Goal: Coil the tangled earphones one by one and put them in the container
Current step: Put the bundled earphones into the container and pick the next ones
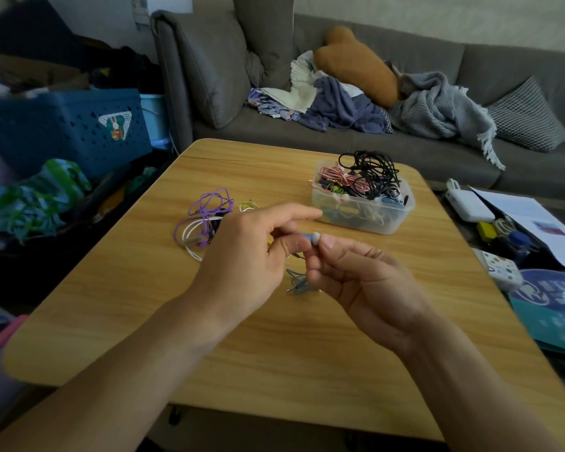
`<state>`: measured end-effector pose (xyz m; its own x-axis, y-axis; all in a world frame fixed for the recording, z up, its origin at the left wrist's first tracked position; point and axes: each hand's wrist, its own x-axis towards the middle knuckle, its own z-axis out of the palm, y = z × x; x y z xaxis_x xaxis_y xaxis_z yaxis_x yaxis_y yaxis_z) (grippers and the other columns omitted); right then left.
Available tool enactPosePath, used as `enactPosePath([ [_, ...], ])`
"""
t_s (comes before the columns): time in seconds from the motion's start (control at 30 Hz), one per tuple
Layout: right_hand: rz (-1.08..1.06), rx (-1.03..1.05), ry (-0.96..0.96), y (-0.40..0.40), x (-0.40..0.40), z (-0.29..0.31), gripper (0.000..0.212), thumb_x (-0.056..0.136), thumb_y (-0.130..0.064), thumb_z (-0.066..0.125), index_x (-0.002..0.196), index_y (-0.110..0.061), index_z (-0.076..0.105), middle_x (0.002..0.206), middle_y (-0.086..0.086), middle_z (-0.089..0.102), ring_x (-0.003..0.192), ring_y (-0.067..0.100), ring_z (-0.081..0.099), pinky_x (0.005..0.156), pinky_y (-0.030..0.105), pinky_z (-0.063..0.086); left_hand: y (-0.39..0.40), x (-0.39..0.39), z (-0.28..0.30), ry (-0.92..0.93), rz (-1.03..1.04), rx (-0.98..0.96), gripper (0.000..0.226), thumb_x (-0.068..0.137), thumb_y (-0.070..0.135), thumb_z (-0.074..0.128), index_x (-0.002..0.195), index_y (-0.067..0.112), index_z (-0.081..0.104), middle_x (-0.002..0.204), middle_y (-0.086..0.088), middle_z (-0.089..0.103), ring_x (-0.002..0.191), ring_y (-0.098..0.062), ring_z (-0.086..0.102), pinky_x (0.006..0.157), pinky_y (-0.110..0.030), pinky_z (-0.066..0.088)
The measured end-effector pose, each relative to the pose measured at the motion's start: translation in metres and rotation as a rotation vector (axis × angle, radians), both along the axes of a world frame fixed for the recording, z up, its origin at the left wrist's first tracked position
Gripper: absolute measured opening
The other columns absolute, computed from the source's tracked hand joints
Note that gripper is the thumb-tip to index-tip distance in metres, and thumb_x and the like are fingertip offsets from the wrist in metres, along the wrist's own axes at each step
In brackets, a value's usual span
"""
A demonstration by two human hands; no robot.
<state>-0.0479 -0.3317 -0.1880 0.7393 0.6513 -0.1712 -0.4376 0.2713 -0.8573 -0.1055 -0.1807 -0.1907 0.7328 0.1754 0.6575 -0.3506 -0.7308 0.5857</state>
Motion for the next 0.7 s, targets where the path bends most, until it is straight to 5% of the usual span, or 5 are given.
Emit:
enactPosePath([
  [0.2, 0.019, -0.006, 0.004, -0.0083, 0.0035, 0.0040, 0.022, 0.077, -0.011, 0.063, 0.090, 0.004, 0.074, 0.078, 0.015, 0.071, 0.071, 0.018, 0.071, 0.064, 0.026, 0.060, 0.0053, 0.0056, -0.0030, -0.058, -0.048, 0.054, 0.013, 0.082, 0.010, 0.072, 0.093, 0.011, 0.078, 0.075, 0.004, 0.071, 0.066, 0.011, 0.054, 0.063, -0.004, 0.035],
  [0.47, 0.000, -0.051, -0.032, -0.0091, 0.0053, 0.0023, 0.027, 0.075, -0.011, 0.065, 0.096, 0.006, 0.070, 0.076, 0.014, 0.072, 0.065, 0.015, 0.070, 0.060, 0.023, 0.059, -0.0006, 0.0036, -0.0034, -0.054, -0.029, 0.039, 0.016, 0.076, 0.004, 0.078, 0.092, 0.008, 0.077, 0.074, 0.015, 0.064, 0.062, 0.022, 0.049, 0.062, 0.003, 0.032],
  [0.7, -0.021, -0.069, -0.152, -0.0087, 0.0051, -0.0027, 0.025, 0.078, -0.010, 0.064, 0.098, 0.005, 0.070, 0.077, 0.015, 0.071, 0.065, 0.017, 0.068, 0.063, 0.024, 0.058, 0.0017, 0.0054, -0.0062, -0.012, -0.012, -0.067, 0.012, 0.075, 0.010, 0.079, 0.087, 0.013, 0.078, 0.078, 0.020, 0.066, 0.068, 0.016, 0.058, 0.065, -0.001, 0.037],
])
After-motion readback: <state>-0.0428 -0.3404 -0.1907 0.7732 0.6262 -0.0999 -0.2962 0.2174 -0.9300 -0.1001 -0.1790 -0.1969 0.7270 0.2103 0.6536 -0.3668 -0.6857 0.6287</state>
